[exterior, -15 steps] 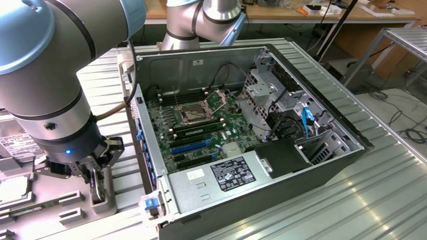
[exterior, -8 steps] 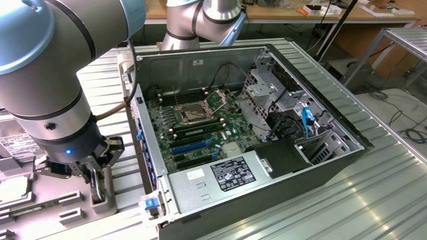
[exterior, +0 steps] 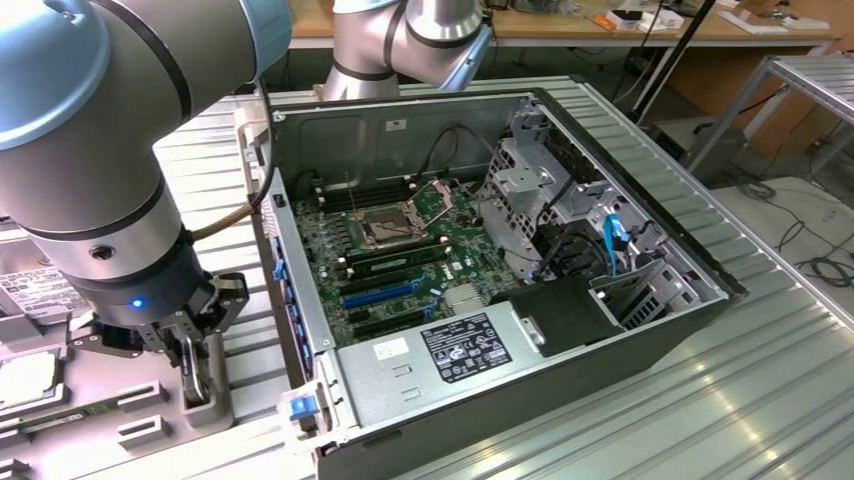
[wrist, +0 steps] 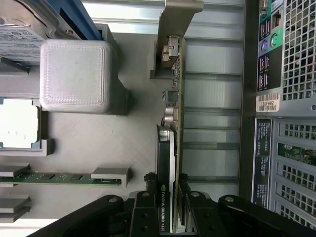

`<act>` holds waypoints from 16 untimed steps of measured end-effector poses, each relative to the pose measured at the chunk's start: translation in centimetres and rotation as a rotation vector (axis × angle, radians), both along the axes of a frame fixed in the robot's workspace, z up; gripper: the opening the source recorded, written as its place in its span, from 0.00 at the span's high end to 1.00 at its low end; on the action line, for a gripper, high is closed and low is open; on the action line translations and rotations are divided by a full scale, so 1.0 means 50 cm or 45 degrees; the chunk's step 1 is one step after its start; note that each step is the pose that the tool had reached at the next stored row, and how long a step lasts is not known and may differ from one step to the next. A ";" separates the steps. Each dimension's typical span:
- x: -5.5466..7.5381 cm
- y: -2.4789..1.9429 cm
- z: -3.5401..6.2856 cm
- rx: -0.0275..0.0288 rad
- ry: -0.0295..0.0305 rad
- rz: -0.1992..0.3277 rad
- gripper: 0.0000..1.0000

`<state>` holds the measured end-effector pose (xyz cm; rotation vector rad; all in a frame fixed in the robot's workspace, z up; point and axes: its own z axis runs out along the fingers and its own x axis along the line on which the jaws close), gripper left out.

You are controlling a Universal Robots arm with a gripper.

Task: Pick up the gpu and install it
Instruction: 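Pick up the gpu and move the gpu toward the slot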

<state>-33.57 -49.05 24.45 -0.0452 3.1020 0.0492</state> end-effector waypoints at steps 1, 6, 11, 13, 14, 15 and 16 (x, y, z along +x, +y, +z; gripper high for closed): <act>0.000 0.0000 0.000 0.0000 0.0000 0.002 0.73; 0.000 0.0000 0.000 0.0000 0.0000 0.009 0.73; 0.000 0.0000 0.000 0.0000 0.0000 0.013 0.73; 0.000 0.0000 0.000 0.0000 0.0000 0.016 0.73; 0.000 0.0000 0.000 0.0001 -0.0001 0.018 0.73; 0.000 0.0000 0.001 0.0002 -0.0002 0.019 0.73; 0.000 -0.0001 0.002 -0.0002 0.0002 0.020 0.73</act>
